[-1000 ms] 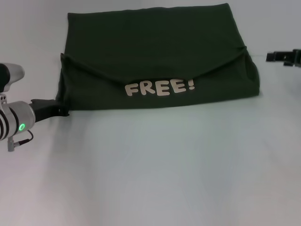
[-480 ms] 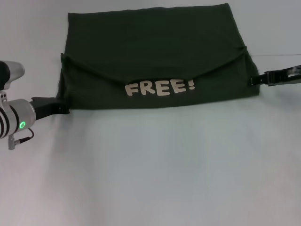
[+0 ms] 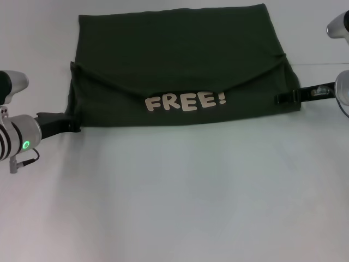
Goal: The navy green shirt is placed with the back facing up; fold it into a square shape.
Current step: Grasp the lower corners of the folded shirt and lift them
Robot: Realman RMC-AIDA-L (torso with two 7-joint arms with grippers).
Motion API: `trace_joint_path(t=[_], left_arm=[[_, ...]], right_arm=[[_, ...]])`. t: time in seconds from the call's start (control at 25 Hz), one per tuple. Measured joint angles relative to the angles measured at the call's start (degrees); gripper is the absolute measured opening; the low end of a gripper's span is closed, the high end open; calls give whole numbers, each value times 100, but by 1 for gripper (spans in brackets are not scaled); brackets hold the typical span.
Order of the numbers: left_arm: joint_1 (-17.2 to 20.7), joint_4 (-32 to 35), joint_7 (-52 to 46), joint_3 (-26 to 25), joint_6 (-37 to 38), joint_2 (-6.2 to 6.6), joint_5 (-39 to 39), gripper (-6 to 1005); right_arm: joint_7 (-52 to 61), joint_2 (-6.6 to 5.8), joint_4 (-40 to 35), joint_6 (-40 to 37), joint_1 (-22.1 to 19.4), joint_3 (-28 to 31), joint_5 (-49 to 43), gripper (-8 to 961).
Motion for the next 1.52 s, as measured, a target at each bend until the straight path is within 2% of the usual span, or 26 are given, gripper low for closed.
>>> trace_joint_path(t=[0.96,1.2,1.4,1.52], left_arm=[[-35,0,0,6,17,0,-1,51],[-35,0,0,2,18,0,-1,51],[-35,0,0,0,18,0,-1,50],[-35,0,0,0,18,0,-1,50]], right_arm=[[-156,290,369,919,26,-172,-5,748],[-156,307,391,940,28,-188,-3,747],[-156,305,410,940,17,-192,-2,687],[-156,299,409,936,-5,-193,-2,537]])
